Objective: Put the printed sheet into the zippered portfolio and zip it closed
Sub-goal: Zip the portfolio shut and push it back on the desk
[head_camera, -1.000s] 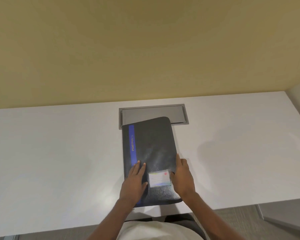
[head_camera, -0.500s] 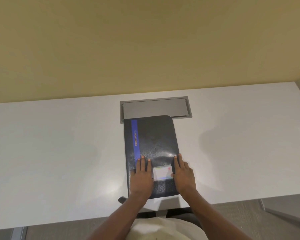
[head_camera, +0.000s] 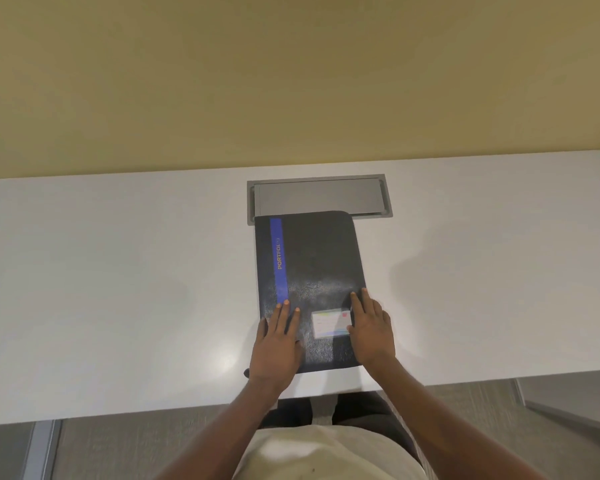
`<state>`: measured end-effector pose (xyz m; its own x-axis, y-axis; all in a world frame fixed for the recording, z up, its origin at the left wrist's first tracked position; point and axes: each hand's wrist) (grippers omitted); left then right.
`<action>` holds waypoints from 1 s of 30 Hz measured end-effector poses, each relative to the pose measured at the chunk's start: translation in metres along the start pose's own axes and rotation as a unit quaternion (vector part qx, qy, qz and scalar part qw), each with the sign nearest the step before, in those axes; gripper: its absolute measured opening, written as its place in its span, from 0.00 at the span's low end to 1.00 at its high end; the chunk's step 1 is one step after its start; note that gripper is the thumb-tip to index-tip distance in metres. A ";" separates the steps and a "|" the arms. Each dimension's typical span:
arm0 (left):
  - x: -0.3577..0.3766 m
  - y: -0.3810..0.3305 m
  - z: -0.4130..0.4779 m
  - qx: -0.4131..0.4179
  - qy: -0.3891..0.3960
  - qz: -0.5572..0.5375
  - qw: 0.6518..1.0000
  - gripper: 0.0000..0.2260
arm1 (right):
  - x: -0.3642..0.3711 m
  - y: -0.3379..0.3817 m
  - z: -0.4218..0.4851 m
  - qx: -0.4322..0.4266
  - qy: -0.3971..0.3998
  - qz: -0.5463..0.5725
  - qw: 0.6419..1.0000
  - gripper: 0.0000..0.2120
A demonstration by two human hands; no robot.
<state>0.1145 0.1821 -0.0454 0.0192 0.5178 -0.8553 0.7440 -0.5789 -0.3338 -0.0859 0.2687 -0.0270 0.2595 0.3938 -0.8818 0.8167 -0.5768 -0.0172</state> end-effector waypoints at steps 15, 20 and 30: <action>-0.005 0.054 -0.075 -0.052 -0.041 -0.132 0.989 0.22 | 0.024 0.091 -0.063 -0.187 -0.045 0.065 0.979 0.25; 0.005 0.056 -0.088 -0.062 -0.002 -0.112 0.992 0.16 | 0.031 0.101 -0.081 -0.248 -0.075 0.018 0.966 0.07; 0.004 0.055 -0.082 -0.086 -0.050 -0.176 0.979 0.04 | 0.054 0.127 -0.092 -0.246 -0.063 -0.056 0.966 0.11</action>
<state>0.2104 0.2038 -0.0349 -0.3189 0.5967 -0.7364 0.7937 -0.2565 -0.5516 0.0794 0.2828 -0.0331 0.1151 0.3257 -0.9384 0.9902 -0.1134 0.0822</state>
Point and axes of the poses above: each hand's wrist, its own z-axis towards the middle knuckle, its own x-axis out of the palm, y = z × x, and after that the axes turned 8 degrees about -z, right-handed
